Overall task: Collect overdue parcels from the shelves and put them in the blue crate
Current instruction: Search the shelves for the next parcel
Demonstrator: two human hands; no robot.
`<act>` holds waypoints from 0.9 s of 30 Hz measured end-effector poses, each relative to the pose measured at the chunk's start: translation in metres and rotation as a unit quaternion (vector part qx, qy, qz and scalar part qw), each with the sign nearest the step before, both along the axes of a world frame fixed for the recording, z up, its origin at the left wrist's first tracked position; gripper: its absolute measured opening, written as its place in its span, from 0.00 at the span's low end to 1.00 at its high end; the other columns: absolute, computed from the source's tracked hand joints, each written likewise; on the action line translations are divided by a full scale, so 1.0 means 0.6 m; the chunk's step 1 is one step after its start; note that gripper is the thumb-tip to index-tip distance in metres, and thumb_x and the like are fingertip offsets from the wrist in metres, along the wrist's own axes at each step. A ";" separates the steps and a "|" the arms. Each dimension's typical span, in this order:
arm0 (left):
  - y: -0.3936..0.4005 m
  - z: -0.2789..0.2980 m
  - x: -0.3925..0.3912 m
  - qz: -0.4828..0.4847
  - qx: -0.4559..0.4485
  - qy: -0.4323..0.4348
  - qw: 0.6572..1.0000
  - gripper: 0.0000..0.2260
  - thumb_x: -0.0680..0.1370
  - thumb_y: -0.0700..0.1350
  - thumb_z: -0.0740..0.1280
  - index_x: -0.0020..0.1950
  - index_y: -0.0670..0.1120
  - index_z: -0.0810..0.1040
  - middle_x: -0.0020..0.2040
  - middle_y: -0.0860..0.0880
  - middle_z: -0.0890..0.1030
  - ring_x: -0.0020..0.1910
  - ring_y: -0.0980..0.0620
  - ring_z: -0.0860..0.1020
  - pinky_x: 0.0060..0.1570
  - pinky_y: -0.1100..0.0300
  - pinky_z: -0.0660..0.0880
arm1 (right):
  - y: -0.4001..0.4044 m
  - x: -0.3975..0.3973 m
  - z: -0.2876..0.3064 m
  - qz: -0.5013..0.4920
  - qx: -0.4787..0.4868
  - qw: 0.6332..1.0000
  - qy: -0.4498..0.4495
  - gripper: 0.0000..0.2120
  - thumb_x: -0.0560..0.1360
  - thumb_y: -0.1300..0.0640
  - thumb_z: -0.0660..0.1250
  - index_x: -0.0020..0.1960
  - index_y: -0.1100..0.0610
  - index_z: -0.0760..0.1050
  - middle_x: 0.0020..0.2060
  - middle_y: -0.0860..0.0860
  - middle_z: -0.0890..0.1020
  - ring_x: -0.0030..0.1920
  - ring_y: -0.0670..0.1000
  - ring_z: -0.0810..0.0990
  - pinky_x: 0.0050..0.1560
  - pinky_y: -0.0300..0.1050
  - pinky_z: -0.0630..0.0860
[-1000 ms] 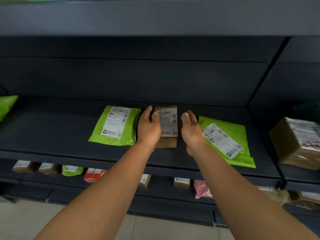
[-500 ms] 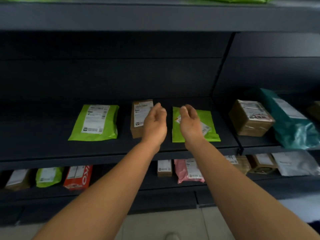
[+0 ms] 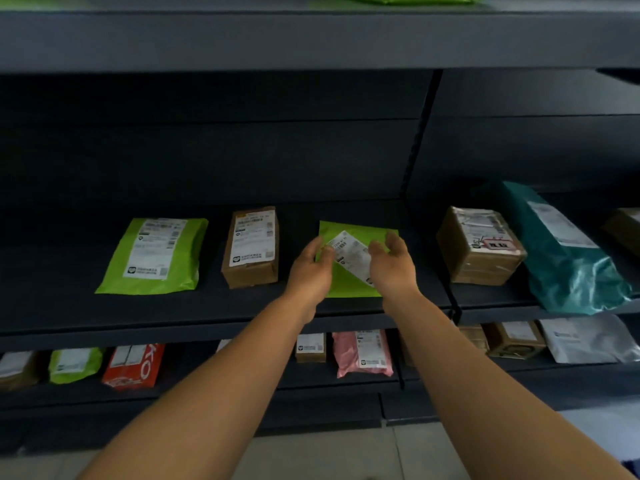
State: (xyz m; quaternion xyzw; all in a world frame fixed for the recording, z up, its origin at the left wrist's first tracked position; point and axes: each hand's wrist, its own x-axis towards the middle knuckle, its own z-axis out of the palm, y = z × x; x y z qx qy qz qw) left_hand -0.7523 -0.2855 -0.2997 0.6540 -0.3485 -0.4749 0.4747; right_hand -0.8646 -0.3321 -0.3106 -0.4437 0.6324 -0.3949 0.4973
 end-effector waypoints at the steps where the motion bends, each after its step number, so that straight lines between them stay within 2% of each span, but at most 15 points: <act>1: -0.007 -0.005 -0.003 0.007 0.008 -0.004 1.000 0.20 0.83 0.49 0.56 0.76 0.53 0.60 0.71 0.50 0.70 0.57 0.57 0.70 0.48 0.66 0.67 | -0.009 -0.008 -0.007 0.004 0.010 1.000 0.008 0.26 0.82 0.53 0.59 0.78 0.49 0.57 0.74 0.51 0.67 0.70 0.56 0.70 0.65 0.49 0.70; 4: -0.029 -0.027 -0.011 0.028 0.034 -0.024 0.999 0.21 0.84 0.47 0.55 0.77 0.52 0.58 0.73 0.49 0.68 0.57 0.57 0.69 0.52 0.63 0.66 | -0.039 -0.031 -0.030 0.018 0.031 0.999 0.035 0.29 0.80 0.52 0.62 0.78 0.48 0.55 0.73 0.53 0.67 0.70 0.58 0.70 0.65 0.55 0.73; 7: -0.049 -0.053 -0.013 0.061 0.056 -0.048 0.995 0.23 0.83 0.46 0.57 0.78 0.52 0.57 0.75 0.48 0.65 0.68 0.51 0.69 0.55 0.62 0.67 | -0.064 -0.047 -0.052 0.045 0.058 0.995 0.062 0.33 0.78 0.50 0.64 0.78 0.49 0.53 0.73 0.53 0.67 0.71 0.59 0.67 0.68 0.59 0.69; 9: -0.061 -0.066 -0.013 0.087 0.068 -0.056 0.992 0.24 0.83 0.45 0.57 0.78 0.52 0.56 0.76 0.47 0.64 0.71 0.48 0.68 0.57 0.61 0.67 | -0.076 -0.051 -0.063 0.062 0.070 0.993 0.078 0.33 0.77 0.51 0.64 0.78 0.49 0.53 0.73 0.53 0.67 0.72 0.60 0.65 0.69 0.59 0.68; 14: -0.083 -0.076 -0.020 0.133 0.071 -0.051 0.987 0.24 0.82 0.42 0.60 0.77 0.49 0.59 0.71 0.47 0.70 0.63 0.49 0.74 0.54 0.59 0.72 | -0.101 -0.055 -0.078 0.084 0.066 0.990 0.087 0.28 0.70 0.54 0.66 0.69 0.51 0.65 0.63 0.56 0.75 0.63 0.62 0.73 0.63 0.59 0.73; 16: -0.086 -0.081 -0.026 0.153 0.061 -0.047 0.985 0.23 0.80 0.39 0.61 0.76 0.47 0.63 0.68 0.46 0.73 0.60 0.49 0.75 0.54 0.58 0.74 | -0.106 -0.059 -0.081 0.082 0.067 0.991 0.082 0.29 0.71 0.59 0.66 0.72 0.54 0.64 0.65 0.56 0.73 0.64 0.60 0.73 0.63 0.53 0.73; 18: -0.085 -0.090 -0.030 0.180 0.043 -0.023 0.983 0.22 0.79 0.36 0.62 0.73 0.47 0.67 0.64 0.45 0.77 0.59 0.47 0.78 0.57 0.53 0.77 | -0.113 -0.065 -0.088 0.080 0.068 0.992 0.068 0.32 0.74 0.62 0.65 0.76 0.56 0.60 0.68 0.54 0.72 0.67 0.58 0.72 0.60 0.42 0.70; 19: -0.084 -0.093 -0.031 0.190 0.032 -0.012 0.981 0.21 0.78 0.35 0.62 0.71 0.47 0.69 0.61 0.45 0.79 0.57 0.48 0.79 0.56 0.52 0.78 | -0.113 -0.067 -0.089 0.078 0.065 0.993 0.059 0.32 0.75 0.64 0.65 0.77 0.56 0.59 0.68 0.53 0.72 0.67 0.57 0.72 0.57 0.41 0.69; 21: -0.080 -0.093 -0.035 0.201 0.004 -0.004 0.980 0.20 0.78 0.32 0.61 0.66 0.48 0.74 0.55 0.48 0.82 0.52 0.52 0.81 0.50 0.57 0.80 | -0.113 -0.070 -0.088 0.074 0.056 0.995 0.044 0.31 0.74 0.65 0.64 0.76 0.56 0.60 0.63 0.52 0.76 0.63 0.56 0.75 0.55 0.42 0.71; 23: -0.077 -0.089 -0.038 0.206 -0.025 -0.004 0.978 0.19 0.78 0.31 0.59 0.61 0.49 0.78 0.49 0.54 0.82 0.48 0.58 0.81 0.43 0.66 0.79 | -0.114 -0.072 -0.085 0.069 0.051 0.996 0.040 0.27 0.73 0.65 0.64 0.71 0.56 0.68 0.56 0.51 0.79 0.57 0.56 0.79 0.55 0.48 0.77; 24: -0.076 -0.086 -0.040 0.207 -0.039 -0.005 0.978 0.18 0.78 0.31 0.59 0.59 0.50 0.78 0.48 0.55 0.82 0.47 0.60 0.80 0.42 0.68 0.78 | -0.115 -0.074 -0.087 0.068 0.044 0.996 0.039 0.20 0.72 0.66 0.65 0.64 0.56 0.73 0.52 0.52 0.81 0.54 0.57 0.80 0.54 0.51 0.78; 26: -0.074 -0.081 -0.042 0.208 -0.059 -0.012 0.976 0.18 0.78 0.32 0.59 0.59 0.50 0.78 0.49 0.55 0.82 0.49 0.60 0.80 0.45 0.66 0.78 | -0.113 -0.079 -0.087 0.069 0.030 0.997 0.024 0.08 0.73 0.66 0.65 0.49 0.55 0.76 0.47 0.55 0.83 0.47 0.57 0.81 0.48 0.50 0.78; 27: -0.074 -0.079 -0.042 0.207 -0.067 -0.019 0.976 0.18 0.79 0.32 0.59 0.58 0.51 0.78 0.49 0.55 0.82 0.49 0.59 0.80 0.46 0.65 0.78 | -0.111 -0.081 -0.086 0.068 0.028 0.997 0.005 0.07 0.74 0.66 0.65 0.45 0.55 0.76 0.45 0.56 0.83 0.44 0.56 0.81 0.46 0.49 0.78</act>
